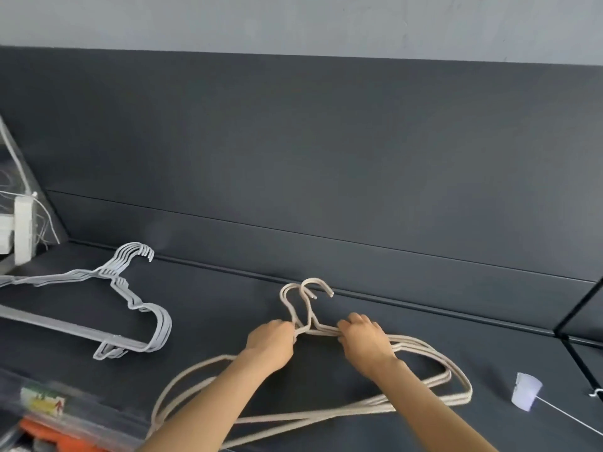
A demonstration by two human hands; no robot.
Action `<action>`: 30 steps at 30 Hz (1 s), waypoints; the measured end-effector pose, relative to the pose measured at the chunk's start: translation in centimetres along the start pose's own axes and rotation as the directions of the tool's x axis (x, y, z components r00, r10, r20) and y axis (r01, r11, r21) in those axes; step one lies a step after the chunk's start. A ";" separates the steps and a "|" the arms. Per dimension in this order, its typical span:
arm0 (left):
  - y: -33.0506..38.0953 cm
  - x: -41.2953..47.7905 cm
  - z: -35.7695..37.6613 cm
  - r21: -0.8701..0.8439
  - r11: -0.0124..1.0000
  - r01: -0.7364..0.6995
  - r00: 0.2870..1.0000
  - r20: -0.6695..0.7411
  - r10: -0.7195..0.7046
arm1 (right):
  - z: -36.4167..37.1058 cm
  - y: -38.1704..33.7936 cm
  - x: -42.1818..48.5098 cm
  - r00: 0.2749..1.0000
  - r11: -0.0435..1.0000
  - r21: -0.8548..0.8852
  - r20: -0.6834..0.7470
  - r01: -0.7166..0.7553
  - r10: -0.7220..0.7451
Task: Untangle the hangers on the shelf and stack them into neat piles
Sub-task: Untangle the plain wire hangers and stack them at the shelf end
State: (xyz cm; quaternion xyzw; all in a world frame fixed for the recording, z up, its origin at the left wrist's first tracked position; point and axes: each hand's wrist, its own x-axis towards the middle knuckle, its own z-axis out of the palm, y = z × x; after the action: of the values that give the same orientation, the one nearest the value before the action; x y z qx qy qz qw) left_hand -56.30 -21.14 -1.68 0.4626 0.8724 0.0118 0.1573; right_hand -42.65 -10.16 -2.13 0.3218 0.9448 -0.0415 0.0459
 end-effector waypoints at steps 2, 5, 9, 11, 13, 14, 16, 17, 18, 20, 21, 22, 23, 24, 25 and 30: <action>0.3 -0.3 -1.4 0.026 0.998 -0.054 0.996 -0.072 0.056 | -1.0 0.5 -0.5 0.999 0.999 0.039 -0.054 0.004 -0.002; 1.3 -0.9 -4.2 0.013 0.991 -0.135 0.970 -0.201 0.135 | -3.1 1.2 -1.4 0.986 0.996 0.085 -0.166 0.011 0.004; 2.6 -2.0 -6.9 -0.014 0.971 -0.240 0.909 -0.354 0.220 | -5.6 2.2 -2.8 0.957 0.996 0.088 -0.286 -0.016 0.041; 3.3 -2.4 -7.4 -0.026 0.959 -0.281 0.895 -0.368 0.252 | -6.0 2.7 -3.6 0.946 0.993 0.116 -0.318 -0.025 0.061; 3.7 -2.6 -7.3 -0.040 0.949 -0.312 0.887 -0.370 0.276 | -5.9 3.0 -4.3 0.934 0.991 0.126 -0.348 -0.036 0.078; 3.8 -2.6 -7.2 -0.037 0.944 -0.328 0.881 -0.373 0.292 | -5.9 3.1 -4.7 0.927 0.991 0.127 -0.365 -0.041 0.086; 3.9 -2.7 -7.0 0.012 0.935 -0.356 0.864 -0.376 0.334 | -5.6 3.2 -5.4 0.912 0.988 0.144 -0.395 -0.058 0.111; 3.9 -2.8 -6.9 0.043 0.931 -0.364 0.858 -0.373 0.353 | -5.4 3.3 -5.7 0.905 0.988 0.140 -0.409 -0.066 0.119; 3.8 -2.8 -6.6 0.059 0.930 -0.363 0.858 -0.367 0.358 | -5.2 3.3 -6.0 0.901 0.989 0.129 -0.417 -0.075 0.123; 3.7 -2.9 -6.0 0.040 0.932 -0.360 0.860 -0.374 0.348 | -4.9 3.0 -6.4 0.878 0.986 0.150 -0.459 -0.077 0.138; 3.8 -3.0 -5.6 0.022 0.932 -0.361 0.856 -0.388 0.341 | -5.1 2.7 -6.7 0.873 0.984 0.163 -0.467 -0.072 0.141; 3.9 -3.0 -5.4 0.005 0.931 -0.364 0.852 -0.402 0.335 | -5.2 2.3 -6.8 0.864 0.985 0.154 -0.482 -0.078 0.144; 3.9 -3.1 -5.1 -0.010 0.928 -0.373 0.845 -0.418 0.335 | -5.0 2.2 -6.8 0.842 0.988 0.129 -0.520 -0.088 0.143; 3.9 -3.1 -4.8 -0.020 0.922 -0.386 0.835 -0.433 0.340 | -4.8 1.9 -6.8 0.823 0.990 0.099 -0.551 -0.100 0.139; 3.8 -3.3 -4.6 -0.028 0.916 -0.401 0.824 -0.447 0.347 | -4.6 1.6 -6.8 0.831 0.991 0.092 -0.540 -0.100 0.134; 3.3 -3.8 -3.9 -0.025 0.886 -0.463 0.771 -0.504 0.389 | -4.4 0.5 -6.6 0.868 0.994 0.059 -0.485 -0.090 0.107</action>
State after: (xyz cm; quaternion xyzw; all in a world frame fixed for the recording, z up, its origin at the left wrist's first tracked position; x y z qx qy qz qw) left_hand -52.75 -21.81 3.58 0.6176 0.7520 0.2271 -0.0395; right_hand -37.44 -13.27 2.93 0.3705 0.9074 0.0271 -0.1968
